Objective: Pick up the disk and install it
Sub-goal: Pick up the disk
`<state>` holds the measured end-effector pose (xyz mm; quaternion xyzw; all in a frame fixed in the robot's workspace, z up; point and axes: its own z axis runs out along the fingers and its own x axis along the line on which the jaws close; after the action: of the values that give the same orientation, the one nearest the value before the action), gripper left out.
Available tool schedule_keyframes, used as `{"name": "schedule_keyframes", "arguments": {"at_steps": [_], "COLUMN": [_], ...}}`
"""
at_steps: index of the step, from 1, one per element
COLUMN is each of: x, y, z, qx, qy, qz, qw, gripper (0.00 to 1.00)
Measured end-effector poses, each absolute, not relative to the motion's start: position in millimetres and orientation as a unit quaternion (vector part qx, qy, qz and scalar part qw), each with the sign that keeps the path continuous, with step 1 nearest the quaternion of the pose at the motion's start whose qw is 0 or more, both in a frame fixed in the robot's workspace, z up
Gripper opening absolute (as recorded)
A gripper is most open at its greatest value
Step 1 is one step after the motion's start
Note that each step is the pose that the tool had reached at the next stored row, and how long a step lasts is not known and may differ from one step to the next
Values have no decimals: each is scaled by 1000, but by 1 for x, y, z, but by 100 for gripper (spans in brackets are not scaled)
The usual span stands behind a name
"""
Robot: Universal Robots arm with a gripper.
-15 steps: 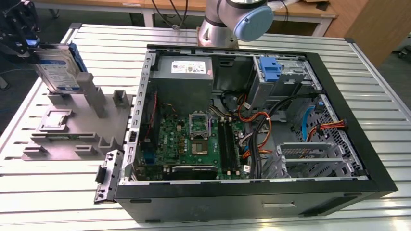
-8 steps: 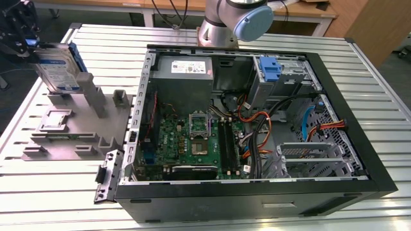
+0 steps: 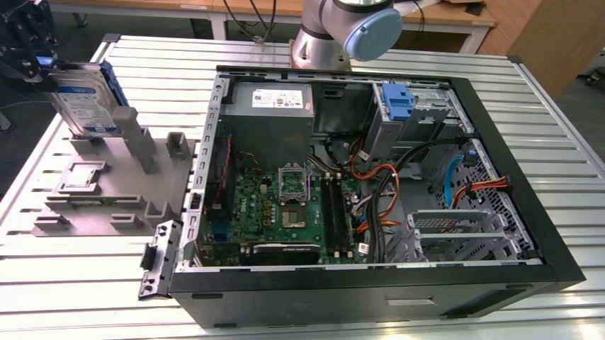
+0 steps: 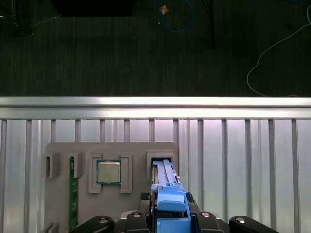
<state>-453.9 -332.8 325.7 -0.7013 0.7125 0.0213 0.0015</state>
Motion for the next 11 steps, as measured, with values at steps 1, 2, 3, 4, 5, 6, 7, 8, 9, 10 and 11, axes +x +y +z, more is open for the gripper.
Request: {"name": "schedule_keyframes", "arguments": {"at_steps": [1,2,3,4,5,6,7,8,9,10,11], "x": [-454,-454,-454,-454,-454,-454,-454,-454,-454,-454,-454], "y": [-333,-333,-333,-333,-333,-333,-333,-333,-333,-333,-333], "z": [326,326,327,327,328,328,329,330,330,330,331], "qx": [-701,-701,-701,-701,-701,-701,-701,-701,-701,-701,-701], "qy": [713,713,713,713,713,713,713,713,713,713,713], "qz": [21,21,21,21,21,21,21,21,21,21,21], "qw": [2,2,2,2,1,1,2,2,2,2,2], "gripper": [37,37,37,37,37,37,37,37,37,37,37]}}
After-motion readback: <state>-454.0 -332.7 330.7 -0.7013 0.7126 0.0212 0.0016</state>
